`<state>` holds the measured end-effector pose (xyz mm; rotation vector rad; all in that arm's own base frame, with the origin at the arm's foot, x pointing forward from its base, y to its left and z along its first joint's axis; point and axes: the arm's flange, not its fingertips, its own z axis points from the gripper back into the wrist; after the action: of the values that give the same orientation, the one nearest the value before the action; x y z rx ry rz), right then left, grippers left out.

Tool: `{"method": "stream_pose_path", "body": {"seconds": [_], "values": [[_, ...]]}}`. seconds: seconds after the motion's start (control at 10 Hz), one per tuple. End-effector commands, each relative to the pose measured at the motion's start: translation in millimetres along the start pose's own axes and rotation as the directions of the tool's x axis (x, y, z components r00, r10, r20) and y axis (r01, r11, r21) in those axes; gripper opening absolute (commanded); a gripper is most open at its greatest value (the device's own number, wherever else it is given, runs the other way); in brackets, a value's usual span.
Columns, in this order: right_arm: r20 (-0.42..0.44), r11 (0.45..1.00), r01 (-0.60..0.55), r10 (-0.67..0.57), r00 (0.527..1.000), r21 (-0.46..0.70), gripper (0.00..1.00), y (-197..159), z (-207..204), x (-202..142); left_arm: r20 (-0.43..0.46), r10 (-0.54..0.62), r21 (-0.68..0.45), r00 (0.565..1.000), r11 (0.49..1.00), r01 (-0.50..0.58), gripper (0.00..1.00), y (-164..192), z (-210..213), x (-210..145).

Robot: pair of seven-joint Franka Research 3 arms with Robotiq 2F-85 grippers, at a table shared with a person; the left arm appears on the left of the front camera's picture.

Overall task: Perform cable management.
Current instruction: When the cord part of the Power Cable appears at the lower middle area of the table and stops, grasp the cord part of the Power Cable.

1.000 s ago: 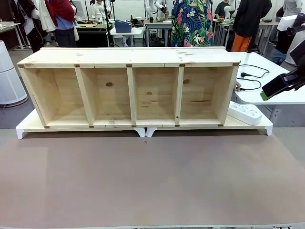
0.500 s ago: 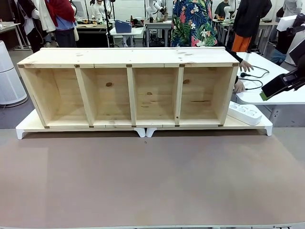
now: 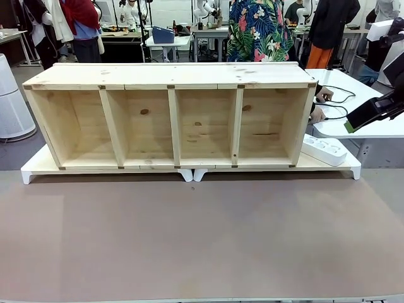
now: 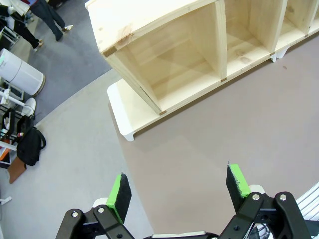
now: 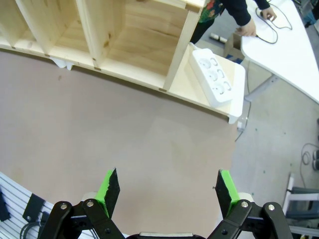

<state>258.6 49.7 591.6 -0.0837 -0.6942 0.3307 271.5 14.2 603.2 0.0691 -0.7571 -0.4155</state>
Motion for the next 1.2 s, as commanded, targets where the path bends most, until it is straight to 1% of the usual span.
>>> {"method": "stream_pose_path", "body": {"seconds": [0.0, 1.1], "values": [[0.001, 1.0, -0.001, 0.001, 1.0, -0.004, 1.0, -1.0, -0.1, 0.1, 0.005, 0.012, 0.003, 1.0, 1.0, -0.012, 1.0, -0.5, 1.0, 0.8], [0.001, 1.0, -0.001, 0.001, 1.0, -0.004, 1.0, -1.0, -0.1, 0.1, 0.005, 0.012, 0.003, 1.0, 1.0, -0.012, 1.0, -0.5, 1.0, 0.8]]}}
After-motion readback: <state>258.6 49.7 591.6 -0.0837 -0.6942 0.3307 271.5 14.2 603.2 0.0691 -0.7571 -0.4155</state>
